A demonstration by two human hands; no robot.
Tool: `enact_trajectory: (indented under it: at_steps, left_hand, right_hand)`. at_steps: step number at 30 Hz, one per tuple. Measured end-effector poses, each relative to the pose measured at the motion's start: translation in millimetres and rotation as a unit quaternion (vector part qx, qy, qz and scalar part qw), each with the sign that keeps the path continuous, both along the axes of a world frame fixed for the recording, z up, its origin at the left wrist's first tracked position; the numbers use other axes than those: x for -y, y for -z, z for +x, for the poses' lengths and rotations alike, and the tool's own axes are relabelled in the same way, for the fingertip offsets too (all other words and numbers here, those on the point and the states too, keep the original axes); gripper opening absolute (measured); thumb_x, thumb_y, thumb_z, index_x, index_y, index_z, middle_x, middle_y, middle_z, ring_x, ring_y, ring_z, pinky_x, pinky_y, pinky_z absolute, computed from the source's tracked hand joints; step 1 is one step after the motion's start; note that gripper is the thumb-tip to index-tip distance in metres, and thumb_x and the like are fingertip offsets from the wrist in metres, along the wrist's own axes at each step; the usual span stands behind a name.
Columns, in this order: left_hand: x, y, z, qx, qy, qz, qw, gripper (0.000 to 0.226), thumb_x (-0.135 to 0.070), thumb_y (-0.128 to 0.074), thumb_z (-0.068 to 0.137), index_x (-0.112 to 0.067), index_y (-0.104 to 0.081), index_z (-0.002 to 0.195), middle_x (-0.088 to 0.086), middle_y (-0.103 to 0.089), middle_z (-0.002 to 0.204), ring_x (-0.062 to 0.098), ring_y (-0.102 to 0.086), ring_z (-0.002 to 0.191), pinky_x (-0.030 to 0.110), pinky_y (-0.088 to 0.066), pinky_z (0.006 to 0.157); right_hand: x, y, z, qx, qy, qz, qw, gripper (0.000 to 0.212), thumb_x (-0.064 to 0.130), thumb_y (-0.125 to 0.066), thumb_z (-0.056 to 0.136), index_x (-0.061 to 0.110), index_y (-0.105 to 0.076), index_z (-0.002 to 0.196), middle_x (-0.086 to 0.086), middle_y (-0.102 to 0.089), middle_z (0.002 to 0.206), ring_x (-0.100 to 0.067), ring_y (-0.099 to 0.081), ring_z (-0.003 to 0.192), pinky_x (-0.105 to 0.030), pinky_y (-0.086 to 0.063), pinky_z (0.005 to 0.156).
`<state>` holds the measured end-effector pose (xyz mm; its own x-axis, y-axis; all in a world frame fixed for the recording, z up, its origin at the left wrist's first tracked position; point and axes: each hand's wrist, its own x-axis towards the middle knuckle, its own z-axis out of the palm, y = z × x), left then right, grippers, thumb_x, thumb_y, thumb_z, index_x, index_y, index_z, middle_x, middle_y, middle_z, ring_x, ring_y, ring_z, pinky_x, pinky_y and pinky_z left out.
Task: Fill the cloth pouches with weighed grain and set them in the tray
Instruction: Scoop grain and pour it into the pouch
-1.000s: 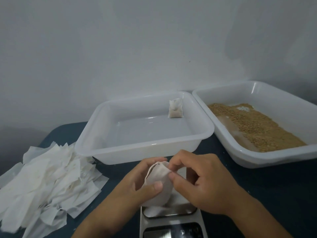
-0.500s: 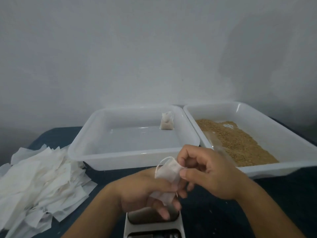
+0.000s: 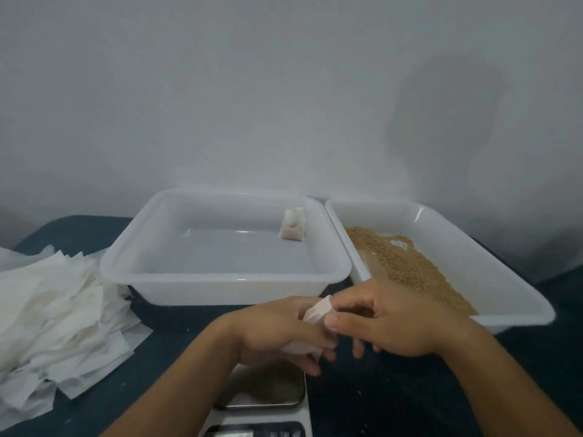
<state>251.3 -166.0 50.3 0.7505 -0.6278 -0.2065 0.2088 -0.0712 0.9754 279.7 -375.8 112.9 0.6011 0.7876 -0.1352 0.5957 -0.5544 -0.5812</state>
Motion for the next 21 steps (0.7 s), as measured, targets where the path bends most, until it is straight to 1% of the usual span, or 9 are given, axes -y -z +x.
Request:
enact_trajectory:
  at_steps: [5,7,9,10,12,14,16,19,21]
  left_hand:
    - [7.9,7.7,7.0,0.049,-0.036,0.036,0.997,0.034,-0.012,-0.066,0.095,-0.003,-0.058,0.127,0.004,-0.066,0.099,0.012,-0.068,0.085,0.026,-0.056,0.072]
    - [9.5,9.7,10.0,0.093,-0.085,0.049,0.991,0.029,-0.018,-0.071,0.092,-0.011,-0.062,0.119,-0.002,-0.067,0.088,0.011,-0.066,0.079,0.025,-0.053,0.068]
    - [11.3,12.0,12.6,0.142,-0.133,0.066,0.979,0.025,-0.027,-0.078,0.085,-0.021,-0.065,0.106,-0.007,-0.066,0.083,0.009,-0.063,0.077,0.026,-0.053,0.069]
    - [12.5,13.5,13.6,0.158,-0.153,0.069,0.973,0.025,-0.032,-0.079,0.081,-0.025,-0.065,0.101,-0.009,-0.065,0.083,0.008,-0.062,0.078,0.029,-0.052,0.072]
    - [14.8,15.2,15.0,0.173,-0.179,0.066,0.966,0.027,-0.040,-0.081,0.077,-0.032,-0.065,0.097,-0.011,-0.065,0.084,0.007,-0.062,0.079,0.032,-0.053,0.075]
    - [15.6,17.2,15.6,0.169,-0.182,0.049,0.967,0.026,-0.042,-0.080,0.076,-0.035,-0.065,0.096,-0.009,-0.066,0.086,0.008,-0.064,0.080,0.035,-0.057,0.080]
    - [15.8,18.0,15.0,0.147,-0.181,0.028,0.972,0.025,-0.040,-0.079,0.078,-0.032,-0.066,0.098,-0.006,-0.066,0.091,0.010,-0.066,0.084,0.040,-0.063,0.087]
    - [17.7,18.5,14.8,0.111,-0.187,0.002,0.976,0.015,-0.030,-0.075,0.085,-0.030,-0.067,0.098,-0.001,-0.062,0.098,0.013,-0.063,0.091,0.041,-0.064,0.085]
    - [18.5,18.0,14.9,0.096,-0.187,0.001,0.978,0.018,-0.027,-0.074,0.089,-0.030,-0.065,0.104,0.001,-0.062,0.103,0.015,-0.064,0.095,0.034,-0.063,0.080]
  right_hand:
    - [3.0,-5.7,1.7,-0.042,0.016,0.020,0.999,0.020,0.058,-0.051,0.098,0.045,-0.066,0.099,0.013,-0.076,0.093,-0.008,-0.076,0.072,-0.019,-0.053,0.057]
    - [12.6,-10.0,10.7,-0.039,0.098,0.113,0.988,0.020,0.057,-0.055,0.095,0.047,-0.069,0.105,0.014,-0.078,0.099,-0.011,-0.075,0.069,-0.019,-0.054,0.056]
    - [29.2,-6.8,32.6,0.031,0.247,0.184,0.951,0.010,0.049,-0.062,0.096,0.045,-0.069,0.100,0.008,-0.078,0.100,-0.012,-0.074,0.067,-0.026,-0.057,0.058]
    - [38.3,-2.3,46.1,0.086,0.321,0.151,0.931,0.006,0.047,-0.063,0.096,0.043,-0.067,0.098,0.008,-0.077,0.101,-0.011,-0.072,0.070,-0.028,-0.057,0.061]
    - [53.4,13.2,68.7,0.135,0.392,-0.046,0.909,0.017,0.051,-0.063,0.097,0.037,-0.061,0.107,0.008,-0.072,0.111,-0.009,-0.065,0.082,-0.028,-0.051,0.069]
    - [59.2,34.6,84.7,0.094,0.371,-0.191,0.904,0.037,0.055,-0.061,0.096,0.023,-0.062,0.116,0.001,-0.071,0.115,-0.016,-0.065,0.092,-0.034,-0.052,0.079]
    - [54.7,48.8,91.9,0.068,0.344,-0.255,0.901,0.044,0.053,-0.058,0.096,0.015,-0.070,0.114,-0.006,-0.075,0.112,-0.022,-0.069,0.098,-0.038,-0.055,0.088]
    - [47.1,56.8,100.0,0.081,0.325,-0.310,0.890,0.034,0.047,-0.052,0.098,0.019,-0.069,0.092,0.000,-0.071,0.089,-0.017,-0.064,0.081,-0.030,-0.049,0.070]
    - [43.6,56.9,104.3,0.094,0.330,-0.319,0.884,0.038,0.046,-0.048,0.099,0.020,-0.061,0.075,0.004,-0.063,0.071,-0.015,-0.056,0.065,-0.027,-0.040,0.058]
